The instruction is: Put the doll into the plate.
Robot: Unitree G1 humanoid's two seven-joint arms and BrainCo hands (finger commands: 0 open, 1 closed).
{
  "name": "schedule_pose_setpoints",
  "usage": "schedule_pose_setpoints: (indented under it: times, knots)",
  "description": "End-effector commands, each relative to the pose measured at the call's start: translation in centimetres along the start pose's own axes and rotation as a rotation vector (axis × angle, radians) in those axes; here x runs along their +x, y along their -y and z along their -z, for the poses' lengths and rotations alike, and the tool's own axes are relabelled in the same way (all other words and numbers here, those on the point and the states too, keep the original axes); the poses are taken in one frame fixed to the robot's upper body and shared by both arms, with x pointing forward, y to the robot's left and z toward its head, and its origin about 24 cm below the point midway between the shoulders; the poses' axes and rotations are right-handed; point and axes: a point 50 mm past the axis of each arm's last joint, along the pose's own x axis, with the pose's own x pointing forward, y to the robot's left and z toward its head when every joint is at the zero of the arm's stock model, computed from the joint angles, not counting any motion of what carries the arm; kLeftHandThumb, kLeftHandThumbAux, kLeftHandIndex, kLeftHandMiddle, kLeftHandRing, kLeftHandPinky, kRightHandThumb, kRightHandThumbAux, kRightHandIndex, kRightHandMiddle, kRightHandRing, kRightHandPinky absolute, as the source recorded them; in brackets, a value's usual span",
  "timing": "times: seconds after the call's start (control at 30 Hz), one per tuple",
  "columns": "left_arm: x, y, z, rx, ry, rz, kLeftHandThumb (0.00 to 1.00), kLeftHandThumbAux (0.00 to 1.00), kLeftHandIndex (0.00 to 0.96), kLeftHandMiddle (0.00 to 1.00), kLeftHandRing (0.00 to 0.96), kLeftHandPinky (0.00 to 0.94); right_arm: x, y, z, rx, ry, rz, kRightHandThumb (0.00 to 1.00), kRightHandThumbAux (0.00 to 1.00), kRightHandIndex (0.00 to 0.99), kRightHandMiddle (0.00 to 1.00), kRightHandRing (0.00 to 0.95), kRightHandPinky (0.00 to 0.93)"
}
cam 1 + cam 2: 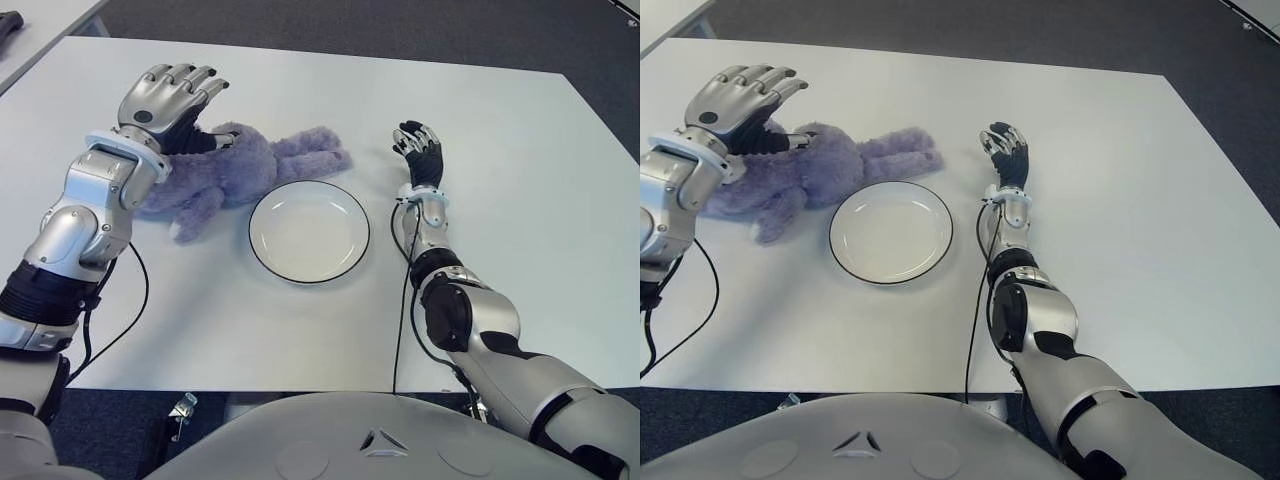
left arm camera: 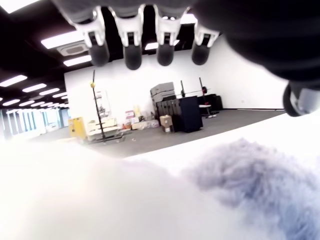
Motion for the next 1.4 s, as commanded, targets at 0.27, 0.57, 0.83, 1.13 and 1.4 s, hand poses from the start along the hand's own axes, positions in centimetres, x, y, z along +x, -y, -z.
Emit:
schedule_pose_setpoints:
  times: [0.27, 0.57, 0.83, 1.13, 1.4]
  knots:
    - [-1.2, 1.8, 0.6, 0.016, -0.032, 0.122, 0.260, 0.180, 0.000, 0.000, 0.000, 0.045, -7.9, 3.8, 9.1, 0.053, -0.364, 0.140, 0.310, 0.791, 0.277, 0.271, 0.261, 0.295]
    - [-1.5, 2.2, 0.9, 0.016, -0.056, 0.154, 0.260, 0.169, 0.000, 0.000, 0.000, 0.068, -7.8, 3.8, 9.1, 0.009, -0.373, 0.153, 0.299, 0.781, 0.266, 0.270, 0.263, 0.306]
    - [-1.6, 2.7, 1.2, 0.021, -0.068, 0.195, 0.249, 0.164, 0.000, 0.000, 0.000, 0.074, -7.8, 3.9, 9.1, 0.004, -0.371, 0.154, 0.294, 0.783, 0.248, 0.274, 0.266, 0.304]
    - [-1.8, 3.0, 1.3, 0.021, -0.070, 0.245, 0.239, 0.164, 0.000, 0.000, 0.000, 0.071, -7.8, 3.9, 9.1, -0.009, -0.373, 0.162, 0.294, 0.791, 0.256, 0.277, 0.273, 0.311]
    - [-1.9, 3.6, 1.3, 0.029, -0.059, 0.294, 0.213, 0.158, 0.000, 0.000, 0.000, 0.066, -7.7, 3.8, 9.1, 0.004, -0.370, 0.161, 0.326, 0.794, 0.249, 0.274, 0.272, 0.304]
